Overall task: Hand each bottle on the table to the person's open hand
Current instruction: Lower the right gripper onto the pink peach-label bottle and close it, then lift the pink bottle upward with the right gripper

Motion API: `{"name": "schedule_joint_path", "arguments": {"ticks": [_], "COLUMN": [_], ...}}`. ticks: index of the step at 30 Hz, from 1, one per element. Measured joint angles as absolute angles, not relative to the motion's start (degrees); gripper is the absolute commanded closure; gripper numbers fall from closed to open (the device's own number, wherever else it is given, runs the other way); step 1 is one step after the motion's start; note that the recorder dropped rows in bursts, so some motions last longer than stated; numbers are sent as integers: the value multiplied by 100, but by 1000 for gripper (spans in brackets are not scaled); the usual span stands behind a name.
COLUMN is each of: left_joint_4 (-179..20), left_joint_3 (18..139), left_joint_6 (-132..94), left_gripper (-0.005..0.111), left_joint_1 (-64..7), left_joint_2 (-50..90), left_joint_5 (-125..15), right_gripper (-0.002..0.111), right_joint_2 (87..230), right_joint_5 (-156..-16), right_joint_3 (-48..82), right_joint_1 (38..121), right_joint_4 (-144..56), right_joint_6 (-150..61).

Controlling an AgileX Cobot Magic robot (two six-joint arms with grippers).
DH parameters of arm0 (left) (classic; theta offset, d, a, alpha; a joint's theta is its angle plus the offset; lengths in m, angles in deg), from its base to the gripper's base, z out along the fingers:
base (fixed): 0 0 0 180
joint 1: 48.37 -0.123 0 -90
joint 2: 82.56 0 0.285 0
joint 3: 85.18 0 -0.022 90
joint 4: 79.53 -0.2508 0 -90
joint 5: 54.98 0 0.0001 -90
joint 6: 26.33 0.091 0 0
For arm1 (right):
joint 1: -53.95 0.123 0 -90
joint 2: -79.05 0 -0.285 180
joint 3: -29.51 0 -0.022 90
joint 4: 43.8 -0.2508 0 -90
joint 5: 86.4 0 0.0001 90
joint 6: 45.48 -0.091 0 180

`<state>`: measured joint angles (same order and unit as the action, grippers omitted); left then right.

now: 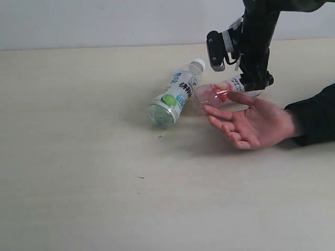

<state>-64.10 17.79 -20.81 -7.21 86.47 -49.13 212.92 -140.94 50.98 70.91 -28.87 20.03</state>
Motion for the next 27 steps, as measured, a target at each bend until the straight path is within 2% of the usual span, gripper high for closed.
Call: {"name": "schedule_joint_path", "arguments": {"ticks": [27], "left_joint_4": [-6410], "left_joint_3": [1779], "left_joint_6": [-2081], "left_gripper": [106], "left_joint_1": [-721], "left_joint_2": [8647], "left_joint_5": [-4913], "right_gripper": [34], "right_joint_2": [21681], "right_joint_5": [-13947], "right_joint_3": [5098], "right_joint_1": [7118], "right_joint_4": [-2865], "right_joint_6": [2120]}}
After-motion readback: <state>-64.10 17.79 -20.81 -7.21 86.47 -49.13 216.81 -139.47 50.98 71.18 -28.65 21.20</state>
